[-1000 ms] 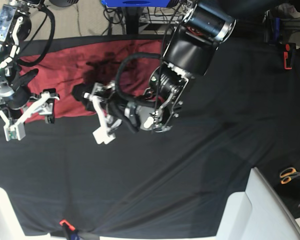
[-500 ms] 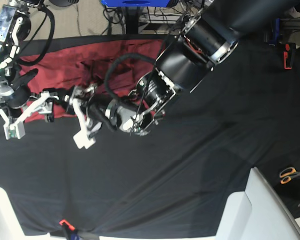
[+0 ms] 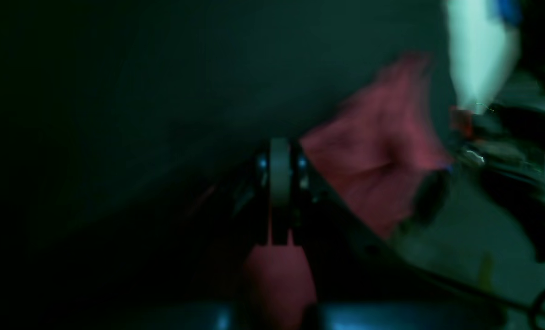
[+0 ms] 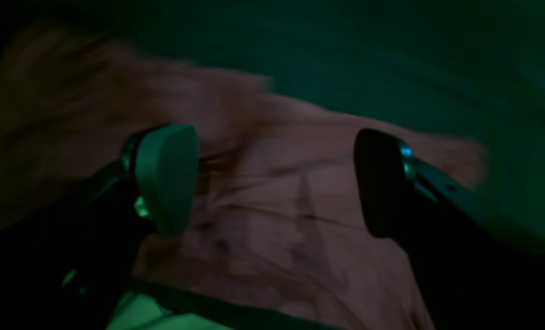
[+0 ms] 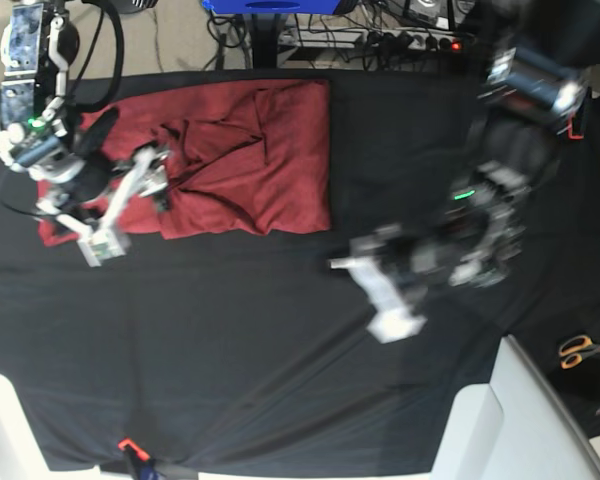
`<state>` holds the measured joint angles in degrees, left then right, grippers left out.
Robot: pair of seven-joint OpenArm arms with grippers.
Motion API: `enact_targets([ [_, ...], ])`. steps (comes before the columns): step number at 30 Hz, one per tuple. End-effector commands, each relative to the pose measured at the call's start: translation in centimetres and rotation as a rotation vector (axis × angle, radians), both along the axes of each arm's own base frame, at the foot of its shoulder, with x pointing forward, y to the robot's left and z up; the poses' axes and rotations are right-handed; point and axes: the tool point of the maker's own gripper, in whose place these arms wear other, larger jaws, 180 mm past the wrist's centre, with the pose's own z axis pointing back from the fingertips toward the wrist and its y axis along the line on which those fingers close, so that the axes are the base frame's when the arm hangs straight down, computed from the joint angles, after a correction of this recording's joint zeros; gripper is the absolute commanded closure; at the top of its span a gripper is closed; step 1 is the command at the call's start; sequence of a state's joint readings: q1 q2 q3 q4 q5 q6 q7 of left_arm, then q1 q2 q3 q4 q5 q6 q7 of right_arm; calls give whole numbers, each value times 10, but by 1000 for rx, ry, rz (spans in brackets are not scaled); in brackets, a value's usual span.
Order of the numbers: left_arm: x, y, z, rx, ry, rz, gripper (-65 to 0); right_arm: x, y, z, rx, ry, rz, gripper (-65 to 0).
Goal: Fold the T-shirt properly
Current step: 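Release the shirt with the left gripper and lift it away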
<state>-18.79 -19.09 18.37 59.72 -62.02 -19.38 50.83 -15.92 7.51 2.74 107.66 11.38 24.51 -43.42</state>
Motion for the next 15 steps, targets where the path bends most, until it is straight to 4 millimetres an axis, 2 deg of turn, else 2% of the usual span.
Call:
enact_targets([
  [1,9,16,18,-14,-58,26,0,6,-1,10,-20,-40,25,-426],
  [4,-19,87,10,80,-40,109,0,-1,14,4,-36,-10,97,-341],
  [7,-52,136,9,166,-31,152,0,-13,26,-5,-72,50,176,-344],
  [12,-94,189,3,382,-42,178,0,-39,53,-18,-107,129,310,-363],
  [15,-107,205,-3,438,-31,228,0,-51,66,-19,-136,130,415,-363],
])
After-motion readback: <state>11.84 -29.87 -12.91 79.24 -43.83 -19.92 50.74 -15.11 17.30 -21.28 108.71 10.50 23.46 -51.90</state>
